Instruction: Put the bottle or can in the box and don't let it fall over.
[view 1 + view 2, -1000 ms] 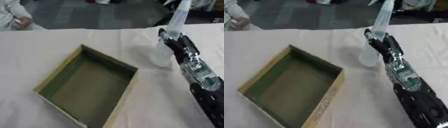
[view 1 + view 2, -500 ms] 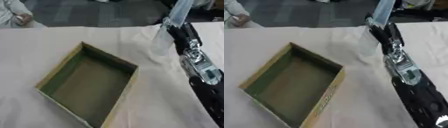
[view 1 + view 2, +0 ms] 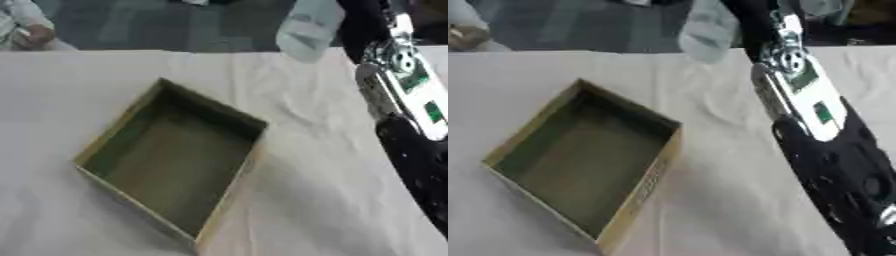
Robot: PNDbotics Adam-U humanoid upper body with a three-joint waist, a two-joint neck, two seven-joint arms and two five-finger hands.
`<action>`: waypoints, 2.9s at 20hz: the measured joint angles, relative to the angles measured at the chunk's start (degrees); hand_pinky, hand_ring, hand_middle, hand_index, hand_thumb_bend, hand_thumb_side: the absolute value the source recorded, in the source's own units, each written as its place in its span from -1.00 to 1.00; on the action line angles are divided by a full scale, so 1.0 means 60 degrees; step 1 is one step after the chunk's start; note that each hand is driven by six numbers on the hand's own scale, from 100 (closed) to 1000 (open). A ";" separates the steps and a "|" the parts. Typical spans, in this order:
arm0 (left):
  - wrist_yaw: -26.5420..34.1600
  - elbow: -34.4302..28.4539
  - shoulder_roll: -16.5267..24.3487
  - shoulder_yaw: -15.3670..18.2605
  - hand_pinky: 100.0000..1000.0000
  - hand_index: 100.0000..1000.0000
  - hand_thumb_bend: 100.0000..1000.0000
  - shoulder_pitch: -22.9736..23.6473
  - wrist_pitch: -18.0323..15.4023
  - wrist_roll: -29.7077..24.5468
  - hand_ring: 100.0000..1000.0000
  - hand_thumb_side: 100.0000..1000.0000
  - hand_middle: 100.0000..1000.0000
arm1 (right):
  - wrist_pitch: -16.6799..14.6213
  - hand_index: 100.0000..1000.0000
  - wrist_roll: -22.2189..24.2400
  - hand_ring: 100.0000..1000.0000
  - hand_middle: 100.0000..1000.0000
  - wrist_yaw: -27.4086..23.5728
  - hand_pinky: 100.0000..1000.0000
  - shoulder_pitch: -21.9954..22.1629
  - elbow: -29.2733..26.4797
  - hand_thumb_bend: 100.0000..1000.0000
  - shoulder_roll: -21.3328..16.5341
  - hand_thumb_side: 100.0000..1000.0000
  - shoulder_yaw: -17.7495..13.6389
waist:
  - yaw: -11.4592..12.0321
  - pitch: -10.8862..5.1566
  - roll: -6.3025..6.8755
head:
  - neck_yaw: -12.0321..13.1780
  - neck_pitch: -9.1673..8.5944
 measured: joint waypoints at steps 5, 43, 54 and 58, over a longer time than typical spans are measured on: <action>-0.0154 0.0078 0.0819 0.0077 0.87 0.22 -1.00 0.0030 0.0130 -0.0107 -0.27 0.04 -0.26 | 0.0198 -0.91 0.0016 -0.84 -0.99 0.0292 0.20 -0.0047 -0.0145 -1.00 0.1108 -0.18 0.0619 | -0.0020 -0.0282 -0.0067 | -0.0082 0.0279; 0.1163 0.1058 0.1401 0.0888 0.91 0.21 -1.00 0.0531 0.0184 0.1097 -0.30 0.02 -0.29 | -0.1441 -0.33 0.0520 0.01 -0.26 0.3261 0.43 0.1479 0.2738 -1.00 0.2334 -0.18 0.3007 | -0.0006 -0.0175 -0.0286 | -0.0304 0.0609; 0.1094 0.1031 0.1399 0.0903 0.92 0.20 -1.00 0.0619 0.0205 0.1098 -0.30 0.02 -0.30 | 0.0064 1.00 0.1683 1.00 0.90 0.4360 0.90 0.1658 0.2559 -1.00 0.1994 -0.32 0.3018 | -0.0084 -0.0175 -0.0303 | -0.0289 0.0693; 0.1093 0.0996 0.1398 0.0945 0.92 0.20 -1.00 0.0628 0.0211 0.1103 -0.30 0.02 -0.30 | 0.0986 1.00 0.2313 1.00 0.99 0.4614 0.96 0.1736 0.2373 -1.00 0.1918 -0.64 0.2843 | -0.0115 -0.0176 -0.0302 | -0.0277 0.0698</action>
